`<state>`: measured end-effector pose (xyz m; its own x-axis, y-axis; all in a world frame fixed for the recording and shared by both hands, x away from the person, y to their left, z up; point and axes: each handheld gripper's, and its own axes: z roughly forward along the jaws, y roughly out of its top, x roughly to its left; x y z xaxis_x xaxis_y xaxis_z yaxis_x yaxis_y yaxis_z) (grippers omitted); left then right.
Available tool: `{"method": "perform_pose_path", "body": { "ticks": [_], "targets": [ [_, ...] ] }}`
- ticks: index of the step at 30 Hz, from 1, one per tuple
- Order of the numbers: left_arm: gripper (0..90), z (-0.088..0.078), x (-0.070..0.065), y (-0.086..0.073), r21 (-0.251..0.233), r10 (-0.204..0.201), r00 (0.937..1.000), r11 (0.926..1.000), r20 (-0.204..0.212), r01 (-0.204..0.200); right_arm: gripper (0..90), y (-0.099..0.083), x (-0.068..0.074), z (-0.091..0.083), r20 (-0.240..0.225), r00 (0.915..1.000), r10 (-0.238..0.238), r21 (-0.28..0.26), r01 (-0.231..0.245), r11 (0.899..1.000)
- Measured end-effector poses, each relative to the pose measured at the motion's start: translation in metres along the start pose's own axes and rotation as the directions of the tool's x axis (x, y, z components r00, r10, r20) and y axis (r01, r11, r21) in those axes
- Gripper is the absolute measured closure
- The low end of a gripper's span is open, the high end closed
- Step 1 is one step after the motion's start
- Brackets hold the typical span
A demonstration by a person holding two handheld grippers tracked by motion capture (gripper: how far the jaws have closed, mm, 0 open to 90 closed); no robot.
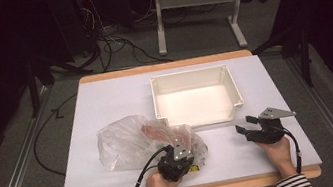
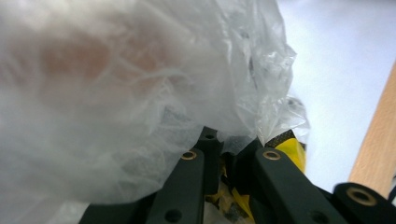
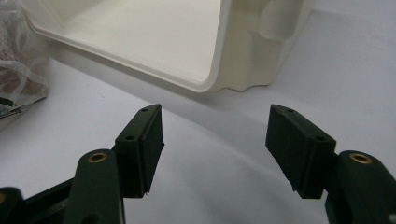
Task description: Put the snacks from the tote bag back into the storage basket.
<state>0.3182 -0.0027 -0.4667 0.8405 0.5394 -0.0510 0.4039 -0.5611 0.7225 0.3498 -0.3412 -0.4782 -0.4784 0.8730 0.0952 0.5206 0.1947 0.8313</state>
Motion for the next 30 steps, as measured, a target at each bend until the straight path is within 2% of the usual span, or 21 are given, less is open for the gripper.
{"method": "perform_pose_path", "body": {
  "ticks": [7,16,23,26,30],
  "targets": [
    [86.0,0.011,-0.007,0.011,-0.009,0.019,0.9989,0.9998,0.043,-0.018,37.1,0.000,0.000,0.000,0.000,1.0000,0.001,-0.002,-0.001,1.000],
    [86.1,0.023,-0.013,0.021,-0.027,0.010,0.9958,0.9996,0.091,-0.007,37.0,0.000,0.000,0.000,0.001,1.0000,-0.001,-0.002,0.001,1.000],
    [86.3,0.034,-0.026,0.033,-0.031,0.043,0.9905,0.9988,0.131,-0.039,37.0,0.000,0.000,0.000,0.002,1.0000,-0.003,-0.002,0.003,1.000],
    [86.0,0.036,-0.028,0.034,-0.023,0.048,0.9891,0.9987,0.139,-0.045,37.0,0.000,0.000,0.000,0.001,1.0000,-0.006,-0.003,0.006,1.000],
    [82.1,0.032,-0.026,0.032,-0.025,0.042,0.9906,0.9989,0.130,-0.039,37.0,0.000,0.000,0.000,0.002,1.0000,-0.003,-0.002,0.003,1.000]
  ]
}}
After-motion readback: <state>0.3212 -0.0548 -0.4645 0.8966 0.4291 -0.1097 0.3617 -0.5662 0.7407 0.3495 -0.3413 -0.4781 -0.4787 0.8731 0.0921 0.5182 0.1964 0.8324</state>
